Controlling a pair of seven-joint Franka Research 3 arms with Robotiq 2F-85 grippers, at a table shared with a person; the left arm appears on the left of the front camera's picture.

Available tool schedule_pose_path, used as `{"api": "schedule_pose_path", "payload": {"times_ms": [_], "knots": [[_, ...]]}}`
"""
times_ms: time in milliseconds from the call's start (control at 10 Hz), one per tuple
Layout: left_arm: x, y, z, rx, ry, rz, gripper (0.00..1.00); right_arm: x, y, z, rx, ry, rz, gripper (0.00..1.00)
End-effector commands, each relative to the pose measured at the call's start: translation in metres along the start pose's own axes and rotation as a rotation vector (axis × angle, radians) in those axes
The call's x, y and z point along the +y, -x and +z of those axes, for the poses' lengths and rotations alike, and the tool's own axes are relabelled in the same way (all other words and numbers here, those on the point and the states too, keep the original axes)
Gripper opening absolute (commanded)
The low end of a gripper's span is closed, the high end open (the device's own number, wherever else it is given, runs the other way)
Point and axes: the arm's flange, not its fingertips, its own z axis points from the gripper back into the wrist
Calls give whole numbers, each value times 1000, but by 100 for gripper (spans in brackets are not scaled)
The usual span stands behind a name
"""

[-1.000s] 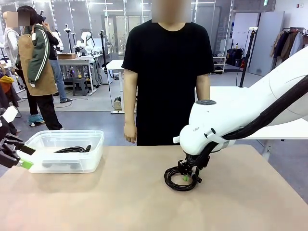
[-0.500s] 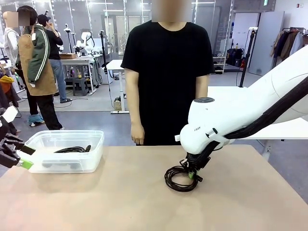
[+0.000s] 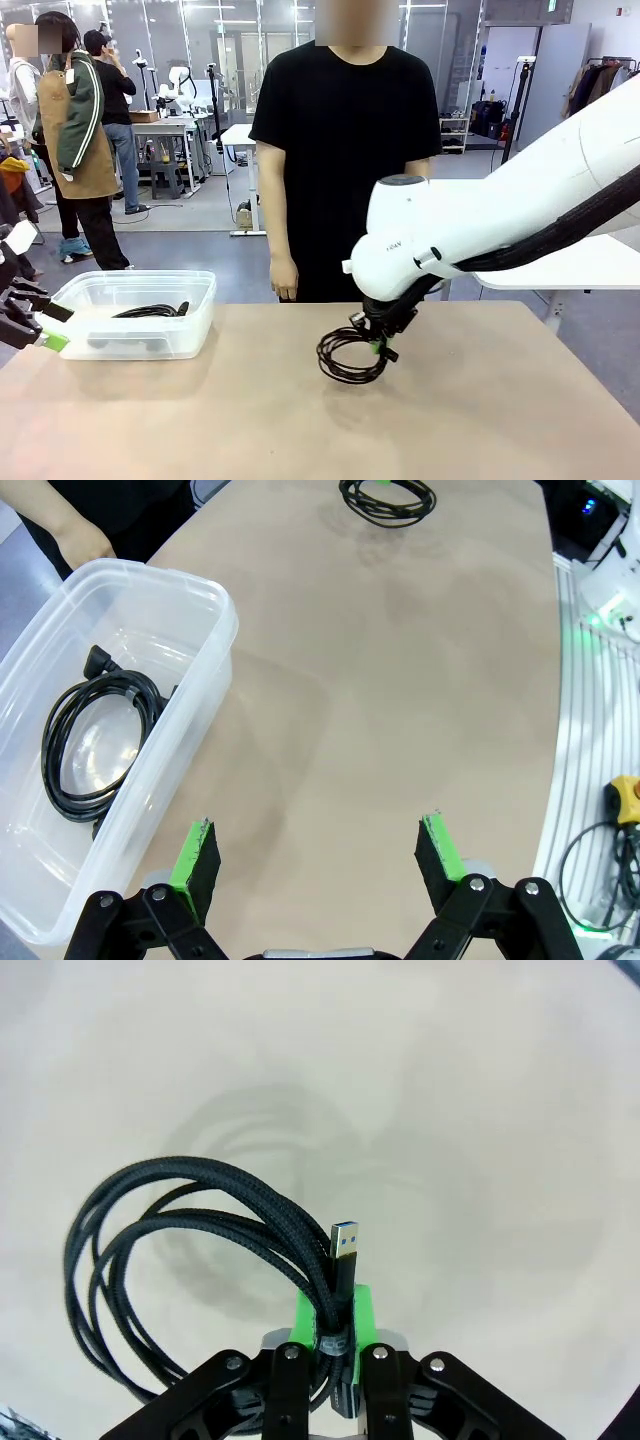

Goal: Organize and store the cables.
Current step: Place the USB Extension Cable into the Organizing box.

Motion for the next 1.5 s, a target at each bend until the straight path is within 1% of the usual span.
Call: {"api": "schedule_pose_path", "payload": {"times_ms": [0,100,200,300,400,500,600,700,900,1100,1200,1300,1400], "knots": [[0,-1,3,10,7,-2,100,42,1,20,-29,-9,-77,0],[0,-1,3,10,7,-2,100,63,2,23,-37,-6,-119,0],[0,-1,3,10,7,-2,100,85,4,25,-34,-50,-112,0],[0,-1,3,10,7,-2,100,105,6,23,-44,-53,-72,0],[0,-1,3,10,7,-2,100,118,6,17,-50,-93,-53,0],[0,-1,3,10,7,-2,100,127,6,8,-48,-117,3,0],[0,-1,3,10,7,-2,100,134,6,-2,-20,-152,46,0],[0,-1,3,10,7,-2,100,141,6,-11,18,-169,38,0],[0,-1,3,10,7,-2,100,148,6,-29,36,-156,46,0],[0,-1,3,10,7,-2,100,150,6,-46,44,-141,21,0],[0,-1,3,10,7,-2,100,151,6,-48,43,-137,17,39],[0,-1,3,10,7,-2,100,151,6,-48,41,-126,6,74],[0,-1,3,10,7,-2,100,150,7,-47,44,-136,3,97]]}}
